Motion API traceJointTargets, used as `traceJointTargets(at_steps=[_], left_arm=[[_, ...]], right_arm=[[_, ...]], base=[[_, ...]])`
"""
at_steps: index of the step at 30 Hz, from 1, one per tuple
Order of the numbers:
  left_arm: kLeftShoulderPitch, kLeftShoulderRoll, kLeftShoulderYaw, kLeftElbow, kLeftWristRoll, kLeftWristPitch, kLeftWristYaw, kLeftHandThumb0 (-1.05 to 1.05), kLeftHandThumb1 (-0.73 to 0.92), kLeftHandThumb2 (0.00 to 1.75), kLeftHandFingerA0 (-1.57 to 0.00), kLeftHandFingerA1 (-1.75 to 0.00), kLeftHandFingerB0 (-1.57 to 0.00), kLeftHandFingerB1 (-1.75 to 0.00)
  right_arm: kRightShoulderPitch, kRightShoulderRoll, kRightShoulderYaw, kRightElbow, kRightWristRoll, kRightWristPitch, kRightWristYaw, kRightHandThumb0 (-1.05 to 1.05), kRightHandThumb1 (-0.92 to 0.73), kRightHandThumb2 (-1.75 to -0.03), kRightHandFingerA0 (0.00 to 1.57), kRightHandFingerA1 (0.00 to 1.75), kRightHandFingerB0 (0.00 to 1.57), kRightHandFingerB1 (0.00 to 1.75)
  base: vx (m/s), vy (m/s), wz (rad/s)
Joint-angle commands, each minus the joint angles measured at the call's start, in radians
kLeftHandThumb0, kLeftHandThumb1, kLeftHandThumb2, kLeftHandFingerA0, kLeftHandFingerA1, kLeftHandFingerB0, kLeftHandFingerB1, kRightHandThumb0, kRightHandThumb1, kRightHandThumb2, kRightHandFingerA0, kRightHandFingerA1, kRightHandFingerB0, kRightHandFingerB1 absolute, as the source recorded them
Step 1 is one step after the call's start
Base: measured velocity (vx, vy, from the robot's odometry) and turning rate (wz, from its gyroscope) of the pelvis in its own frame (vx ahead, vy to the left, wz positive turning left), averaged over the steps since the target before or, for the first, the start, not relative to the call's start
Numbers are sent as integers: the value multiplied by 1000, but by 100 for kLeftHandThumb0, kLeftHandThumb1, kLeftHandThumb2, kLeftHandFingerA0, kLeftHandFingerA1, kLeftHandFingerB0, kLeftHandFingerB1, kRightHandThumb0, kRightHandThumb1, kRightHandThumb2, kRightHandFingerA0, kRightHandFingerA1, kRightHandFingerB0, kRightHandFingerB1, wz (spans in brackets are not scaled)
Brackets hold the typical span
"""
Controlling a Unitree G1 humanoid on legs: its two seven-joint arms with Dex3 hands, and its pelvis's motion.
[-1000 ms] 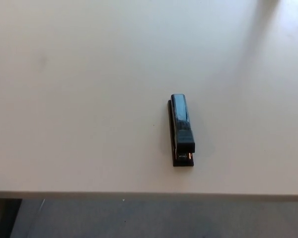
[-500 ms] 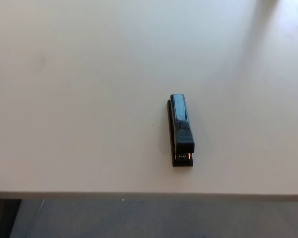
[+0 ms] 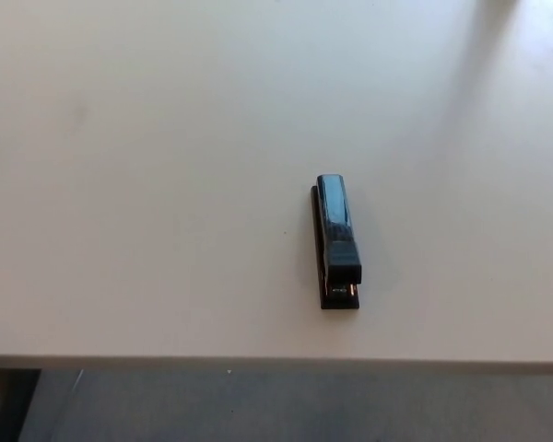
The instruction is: The robot uses its right hand to press on the stapler that is in the middle of the desk
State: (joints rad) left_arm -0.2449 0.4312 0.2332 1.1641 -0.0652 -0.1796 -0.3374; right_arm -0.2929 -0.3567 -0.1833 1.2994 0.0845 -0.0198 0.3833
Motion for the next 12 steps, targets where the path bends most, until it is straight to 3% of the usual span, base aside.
traceJointTargets(at_steps=[1, 5, 12], left_arm=[[-7, 17, -5, 10, 4, 18, 9, -50, 92, 87, -3, -24, -3, -20], [-10, 18, -8, 16, 3, 15, 1, -43, 92, 84, -7, -34, -3, -24], [-5, 18, -4, 18, -2, 9, -2, -43, 92, 84, -4, -27, -3, -22]], right_arm=[[4, 27, -32, -29, 25, -54, 25, -105, -81, -111, 0, 5, 0, 1], [18, 84, -53, -46, 27, -128, 1, -102, -80, -111, 0, 6, 0, 0], [22, 97, -50, -34, 3, -147, -34, -101, -81, -111, 0, 5, 0, 0]], base=[[0, 0, 0], [0, 0, 0], [0, 0, 0]])
